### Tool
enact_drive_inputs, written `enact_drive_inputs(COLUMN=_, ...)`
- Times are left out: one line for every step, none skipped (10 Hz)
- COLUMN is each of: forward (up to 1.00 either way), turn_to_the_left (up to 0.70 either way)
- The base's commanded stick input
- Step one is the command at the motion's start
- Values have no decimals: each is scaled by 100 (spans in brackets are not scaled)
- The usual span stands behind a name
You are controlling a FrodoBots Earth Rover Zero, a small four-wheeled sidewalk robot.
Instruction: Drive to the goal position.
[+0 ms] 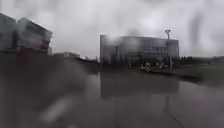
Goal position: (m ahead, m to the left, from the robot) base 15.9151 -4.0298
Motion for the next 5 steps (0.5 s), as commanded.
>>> enact_drive_inputs(forward=70, turn_to_the_left=0)
enact_drive_inputs(forward=70, turn_to_the_left=0)
enact_drive_inputs(forward=70, turn_to_the_left=0)
enact_drive_inputs(forward=70, turn_to_the_left=0)
enact_drive_inputs(forward=70, turn_to_the_left=0)
